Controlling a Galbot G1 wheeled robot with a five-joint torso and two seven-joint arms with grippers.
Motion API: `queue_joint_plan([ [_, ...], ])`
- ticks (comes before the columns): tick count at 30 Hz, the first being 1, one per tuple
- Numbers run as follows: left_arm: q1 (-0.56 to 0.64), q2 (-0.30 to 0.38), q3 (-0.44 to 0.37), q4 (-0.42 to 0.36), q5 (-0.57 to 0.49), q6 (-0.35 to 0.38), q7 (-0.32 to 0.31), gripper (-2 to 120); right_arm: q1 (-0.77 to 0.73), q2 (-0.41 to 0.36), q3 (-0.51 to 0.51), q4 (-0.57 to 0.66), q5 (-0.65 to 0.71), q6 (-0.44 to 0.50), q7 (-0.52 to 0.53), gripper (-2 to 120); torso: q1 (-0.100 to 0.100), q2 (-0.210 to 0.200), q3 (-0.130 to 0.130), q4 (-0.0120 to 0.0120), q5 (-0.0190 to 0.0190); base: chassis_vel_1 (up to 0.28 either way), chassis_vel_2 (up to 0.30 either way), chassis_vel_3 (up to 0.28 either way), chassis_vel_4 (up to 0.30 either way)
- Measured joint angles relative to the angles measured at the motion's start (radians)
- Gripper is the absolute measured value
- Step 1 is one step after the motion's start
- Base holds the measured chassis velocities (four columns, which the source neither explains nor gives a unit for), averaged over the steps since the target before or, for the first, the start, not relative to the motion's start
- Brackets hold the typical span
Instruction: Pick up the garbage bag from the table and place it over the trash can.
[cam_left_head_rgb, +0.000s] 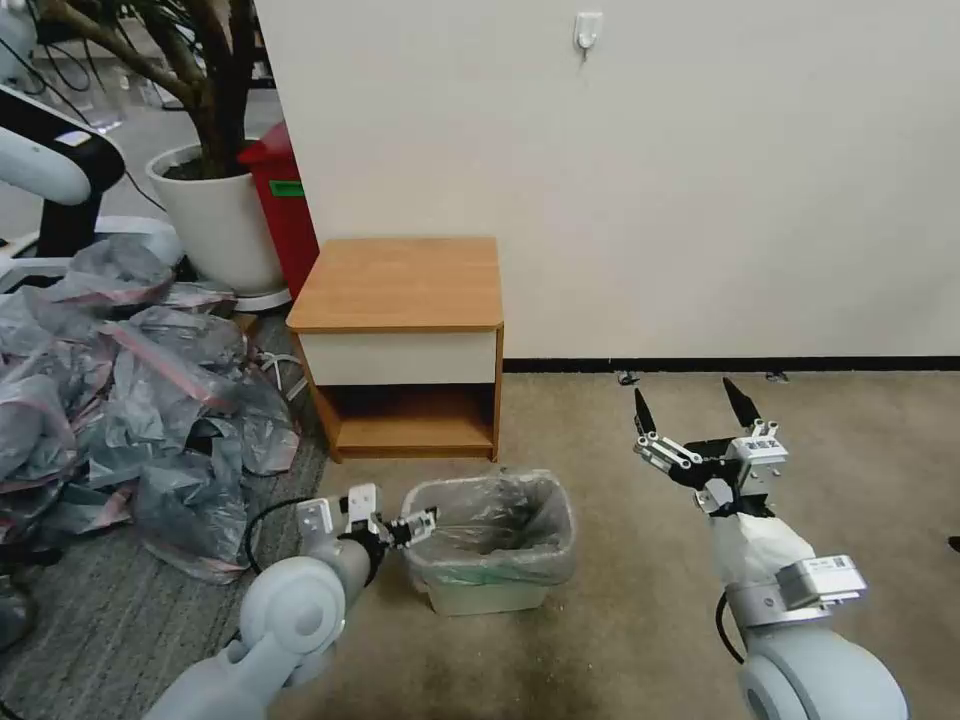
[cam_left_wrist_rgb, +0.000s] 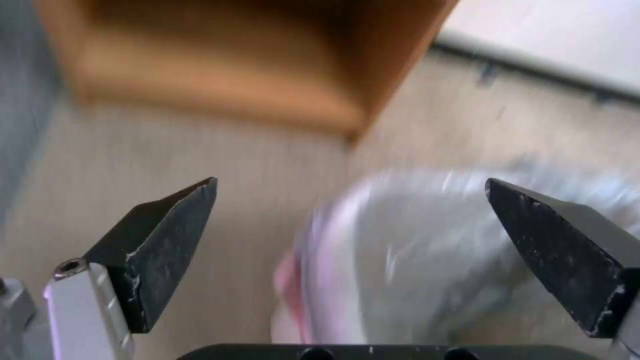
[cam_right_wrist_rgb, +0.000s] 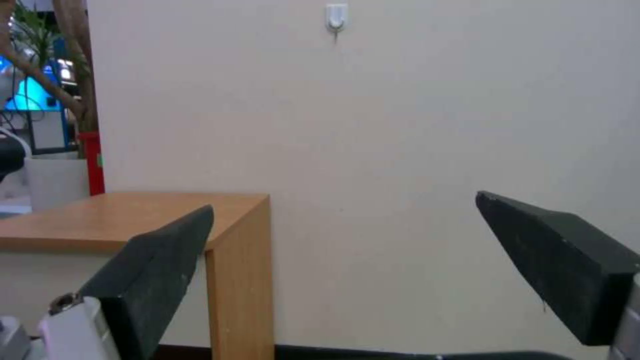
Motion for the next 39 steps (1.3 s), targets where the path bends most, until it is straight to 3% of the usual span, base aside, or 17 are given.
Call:
queue_joint_plan([
  [2, 0.059, 0.018, -0.051, -0.022, 0.139, -0.102, 0.100, 100, -0.008, 0.001, 0.010, 0.002, -0.002, 0.038, -0.007, 100, 0.000, 0.000, 0.000, 0.0002, 0.0004, 0.000, 0.000, 0.000, 0.000],
  [3, 0.059, 0.018, -0.051, -0.022, 0.139, -0.102, 0.100, 100, -0.008, 0.001, 0.010, 0.002, -0.002, 0.038, -0.007, 100, 0.000, 0.000, 0.000, 0.0002, 0.0004, 0.000, 0.000, 0.000, 0.000],
  [7, 0.187, 0.003, -0.146, -0.041, 0.400, -0.322, 0.214, 100, -0.044, 0.002, 0.029, -0.003, -0.067, 0.136, -0.006, 100, 0.000, 0.000, 0.000, 0.0003, 0.0003, 0.000, 0.000, 0.000, 0.000],
  [8, 0.187, 0.003, -0.146, -0.041, 0.400, -0.322, 0.214, 100, -0.044, 0.002, 0.029, -0.003, -0.067, 0.136, -0.006, 100, 0.000, 0.000, 0.000, 0.0003, 0.0003, 0.000, 0.000, 0.000, 0.000],
  [10, 0.253, -0.058, -0.197, -0.049, 0.533, -0.428, 0.243, 100, -0.073, 0.015, 0.036, -0.010, -0.119, 0.172, -0.004, 100, 0.000, 0.000, 0.000, 0.0002, 0.0001, 0.000, 0.000, 0.000, 0.000],
  [17, 0.387, -0.217, -0.285, -0.037, 0.726, -0.590, 0.284, 100, -0.110, 0.060, 0.027, -0.050, -0.193, 0.160, -0.014, 100, 0.000, 0.000, 0.000, 0.0004, 0.0004, 0.000, 0.000, 0.000, 0.000],
  [25, 0.403, -0.284, -0.311, -0.012, 0.783, -0.648, 0.309, 100, -0.099, 0.094, 0.007, -0.110, -0.222, 0.052, -0.051, 100, 0.000, 0.000, 0.000, 0.0001, 0.0004, 0.000, 0.000, 0.000, 0.000],
  [30, 0.402, -0.328, -0.309, 0.013, 0.811, -0.666, 0.319, 100, -0.089, 0.111, 0.006, -0.156, -0.250, 0.039, -0.058, 100, 0.000, 0.000, 0.000, 0.0002, 0.0003, 0.000, 0.000, 0.000, 0.000],
  [39, 0.397, -0.340, -0.298, 0.064, 0.793, -0.696, 0.322, 100, -0.080, 0.111, -0.001, -0.206, -0.206, 0.069, -0.064, 100, 0.000, 0.000, 0.000, 0.0002, 0.0004, 0.000, 0.000, 0.000, 0.000],
])
